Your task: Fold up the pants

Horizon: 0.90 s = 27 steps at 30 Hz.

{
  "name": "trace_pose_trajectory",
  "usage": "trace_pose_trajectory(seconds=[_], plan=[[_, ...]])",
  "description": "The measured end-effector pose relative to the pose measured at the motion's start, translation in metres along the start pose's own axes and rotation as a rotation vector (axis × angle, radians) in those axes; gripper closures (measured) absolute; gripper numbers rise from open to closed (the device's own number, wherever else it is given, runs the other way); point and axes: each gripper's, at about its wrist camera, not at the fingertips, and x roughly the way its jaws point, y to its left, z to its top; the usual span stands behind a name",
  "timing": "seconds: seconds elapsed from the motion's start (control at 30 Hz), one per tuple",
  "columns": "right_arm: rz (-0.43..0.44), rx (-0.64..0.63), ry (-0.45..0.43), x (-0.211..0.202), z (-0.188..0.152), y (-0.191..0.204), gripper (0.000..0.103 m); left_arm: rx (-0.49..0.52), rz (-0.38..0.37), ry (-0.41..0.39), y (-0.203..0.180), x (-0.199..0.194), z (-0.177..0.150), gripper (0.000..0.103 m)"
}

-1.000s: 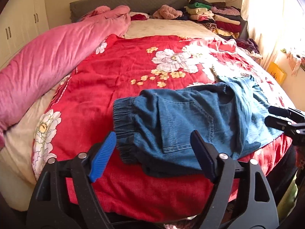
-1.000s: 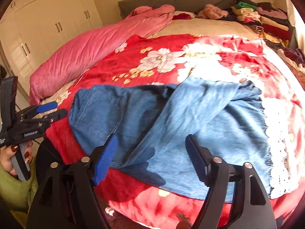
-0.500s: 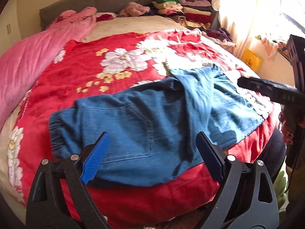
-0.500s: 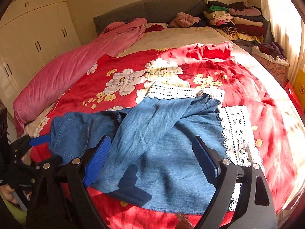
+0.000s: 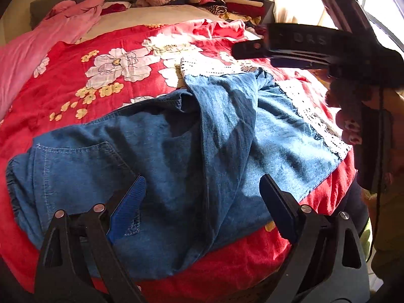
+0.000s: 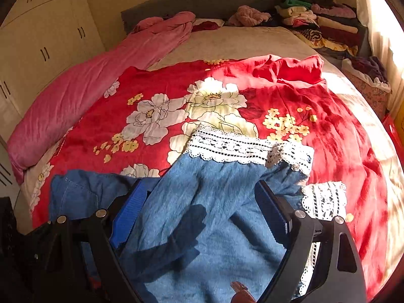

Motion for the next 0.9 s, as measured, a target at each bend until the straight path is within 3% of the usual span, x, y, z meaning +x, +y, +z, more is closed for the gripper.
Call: trace_pose_trajectory(seconds=[0.13,0.2,0.3,0.37,0.7,0.73,0.77,0.8,0.87,0.9], plan=[[0.013,0.004,0.049,0.032,0.02,0.007,0.017,-0.017,-0.009,0.005,-0.002,0.018,0.004,0.031],[-0.001,-0.008,0.066,0.045,0.028,0.011,0.017,-0.045,-0.059,0.027,0.0,0.029,0.004,0.056],[-0.038,-0.02,0.097,0.067,0.038,0.015,0.017,-0.049,-0.104,0.058,-0.004,0.04,0.002,0.085],[-0.073,-0.028,0.115,0.082,0.044,0.016,0.017,-0.024,-0.12,0.057,-0.011,0.04,0.0,0.093],[-0.218,-0.039,0.199,0.15,0.054,0.013,0.018,0.025,-0.149,0.07,-0.022,0.039,-0.004,0.094],[-0.235,-0.043,0.19,0.152,0.053,0.011,0.029,0.025,-0.149,0.071,-0.022,0.04,-0.004,0.094],[-0.251,-0.043,0.174,0.151,0.053,0.008,0.052,0.023,-0.151,0.072,-0.022,0.04,-0.004,0.094],[-0.242,-0.03,0.16,0.148,0.053,0.003,0.059,0.021,-0.151,0.073,-0.021,0.04,-0.003,0.094],[-0.18,0.031,0.126,0.133,0.052,-0.01,0.085,0.016,-0.149,0.072,-0.02,0.041,-0.002,0.094],[-0.17,0.047,0.106,0.123,0.051,-0.015,0.086,0.012,-0.149,0.07,-0.019,0.039,-0.005,0.094]])
